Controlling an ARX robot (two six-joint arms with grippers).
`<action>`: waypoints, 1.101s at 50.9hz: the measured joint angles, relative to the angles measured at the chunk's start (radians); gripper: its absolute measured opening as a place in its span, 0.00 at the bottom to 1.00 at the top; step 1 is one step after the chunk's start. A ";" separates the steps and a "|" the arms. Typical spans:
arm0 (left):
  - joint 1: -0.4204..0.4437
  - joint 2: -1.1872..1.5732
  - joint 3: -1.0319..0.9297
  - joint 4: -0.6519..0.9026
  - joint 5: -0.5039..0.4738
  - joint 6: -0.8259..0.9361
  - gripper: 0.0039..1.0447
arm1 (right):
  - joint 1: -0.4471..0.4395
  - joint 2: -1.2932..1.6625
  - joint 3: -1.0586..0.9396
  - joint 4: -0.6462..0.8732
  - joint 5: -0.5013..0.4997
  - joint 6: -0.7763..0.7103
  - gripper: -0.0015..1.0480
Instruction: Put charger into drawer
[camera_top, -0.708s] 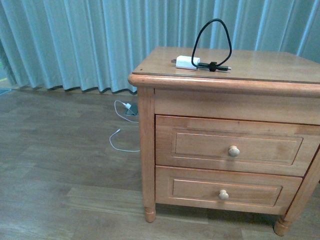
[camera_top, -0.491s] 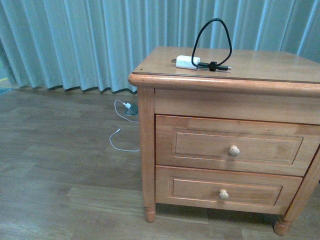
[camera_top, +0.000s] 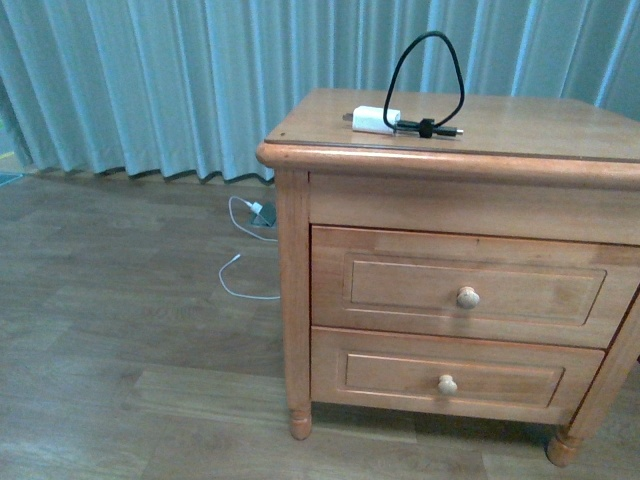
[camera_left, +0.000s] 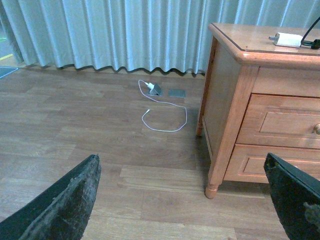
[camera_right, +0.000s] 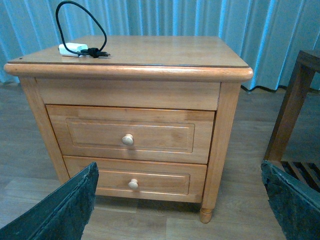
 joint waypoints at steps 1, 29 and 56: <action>0.000 0.000 0.000 0.000 0.000 0.000 0.95 | 0.002 0.014 0.014 -0.040 -0.013 0.002 0.92; 0.000 0.000 0.000 0.000 0.001 0.000 0.95 | 0.156 1.157 0.336 0.446 -0.040 -0.003 0.92; 0.000 0.000 0.000 0.000 0.000 0.000 0.95 | 0.258 1.969 0.845 0.667 0.092 0.069 0.92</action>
